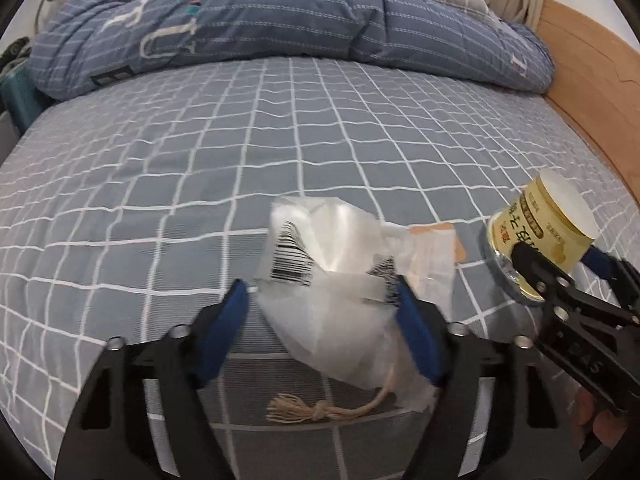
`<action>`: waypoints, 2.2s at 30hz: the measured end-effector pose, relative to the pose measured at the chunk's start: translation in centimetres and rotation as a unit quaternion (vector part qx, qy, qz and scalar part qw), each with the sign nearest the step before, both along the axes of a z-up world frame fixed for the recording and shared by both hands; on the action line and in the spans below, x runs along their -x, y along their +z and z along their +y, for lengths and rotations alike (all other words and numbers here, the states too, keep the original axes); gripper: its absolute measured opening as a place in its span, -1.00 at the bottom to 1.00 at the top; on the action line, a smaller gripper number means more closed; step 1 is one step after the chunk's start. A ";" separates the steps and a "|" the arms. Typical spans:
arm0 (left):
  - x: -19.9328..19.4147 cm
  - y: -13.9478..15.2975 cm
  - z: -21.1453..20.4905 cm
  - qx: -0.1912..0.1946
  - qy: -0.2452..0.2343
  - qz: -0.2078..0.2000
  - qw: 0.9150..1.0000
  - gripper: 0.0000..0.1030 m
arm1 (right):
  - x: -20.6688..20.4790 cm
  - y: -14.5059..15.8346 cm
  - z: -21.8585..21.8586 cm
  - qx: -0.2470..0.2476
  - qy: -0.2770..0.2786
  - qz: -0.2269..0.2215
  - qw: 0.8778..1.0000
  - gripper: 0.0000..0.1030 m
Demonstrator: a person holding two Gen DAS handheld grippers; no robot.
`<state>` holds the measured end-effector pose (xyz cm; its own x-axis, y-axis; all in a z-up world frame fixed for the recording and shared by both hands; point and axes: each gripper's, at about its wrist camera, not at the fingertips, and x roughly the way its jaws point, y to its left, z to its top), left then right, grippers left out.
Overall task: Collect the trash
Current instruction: 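Grasp the clear plastic bag with the left tool while the right tool grasps the yellow can, then carry the clear bag and yellow can with both tools to the black bin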
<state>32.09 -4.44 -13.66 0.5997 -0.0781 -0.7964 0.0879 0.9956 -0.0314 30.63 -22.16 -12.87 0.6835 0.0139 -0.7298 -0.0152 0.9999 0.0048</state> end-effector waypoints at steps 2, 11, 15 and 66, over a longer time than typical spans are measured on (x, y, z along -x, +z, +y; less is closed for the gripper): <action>0.0 0.0 -0.3 0.008 -0.009 0.004 1.000 -0.02 | 0.0 -0.1 0.0 -0.004 -0.002 0.000 1.000 0.41; 0.3 0.4 0.3 0.028 -0.003 0.009 1.000 -0.34 | 0.4 0.1 0.5 -0.006 -0.001 -0.003 1.000 0.39; 0.5 0.7 0.6 0.034 0.005 0.010 0.999 -0.43 | 0.8 0.5 0.7 -0.007 -0.002 -0.006 1.000 0.39; 15.9 8.3 3.5 0.019 0.033 -0.032 0.999 -0.46 | 16.5 9.8 3.2 0.004 0.031 -0.060 0.998 0.39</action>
